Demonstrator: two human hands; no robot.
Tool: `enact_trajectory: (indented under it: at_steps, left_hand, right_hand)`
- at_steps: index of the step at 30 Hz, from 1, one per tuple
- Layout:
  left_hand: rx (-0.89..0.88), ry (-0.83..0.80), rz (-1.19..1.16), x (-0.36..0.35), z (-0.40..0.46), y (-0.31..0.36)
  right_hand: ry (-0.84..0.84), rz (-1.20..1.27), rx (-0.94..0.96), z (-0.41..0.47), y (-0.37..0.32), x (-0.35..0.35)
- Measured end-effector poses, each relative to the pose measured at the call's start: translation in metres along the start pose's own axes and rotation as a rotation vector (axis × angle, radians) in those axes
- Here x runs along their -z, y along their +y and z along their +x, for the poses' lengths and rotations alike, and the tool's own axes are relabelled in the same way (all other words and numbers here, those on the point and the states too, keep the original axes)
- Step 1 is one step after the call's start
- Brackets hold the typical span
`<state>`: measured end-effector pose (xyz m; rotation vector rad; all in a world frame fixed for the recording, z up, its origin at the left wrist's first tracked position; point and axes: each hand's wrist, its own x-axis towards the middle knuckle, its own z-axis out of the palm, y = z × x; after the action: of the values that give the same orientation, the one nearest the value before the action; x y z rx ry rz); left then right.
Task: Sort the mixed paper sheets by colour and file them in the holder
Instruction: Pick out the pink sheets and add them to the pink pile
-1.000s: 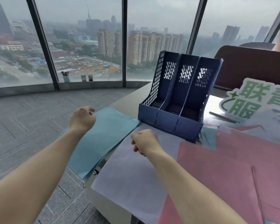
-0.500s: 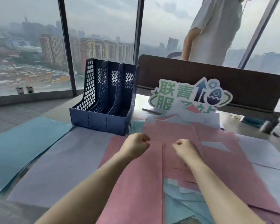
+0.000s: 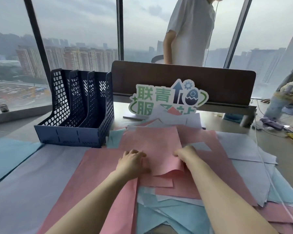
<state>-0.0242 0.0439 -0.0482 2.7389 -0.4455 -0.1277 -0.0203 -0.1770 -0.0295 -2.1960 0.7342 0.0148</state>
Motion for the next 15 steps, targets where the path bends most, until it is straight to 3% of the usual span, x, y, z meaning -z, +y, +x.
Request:
enact_trajectory:
  at_steps: [4, 9, 15]
  left_hand:
    - [-0.143, -0.044, 0.048, 0.005, -0.012, 0.017]
    - [-0.289, -0.242, 0.160, -0.004, -0.025, 0.039]
    - [-0.423, -0.038, 0.334, -0.009, -0.025, 0.049]
  right_hand:
    - [0.126, -0.022, 0.083, 0.009, 0.009, 0.019]
    - [0.361, -0.070, 0.144, 0.014, 0.048, 0.071]
    - [0.379, -0.027, 0.085, 0.008, 0.086, 0.093]
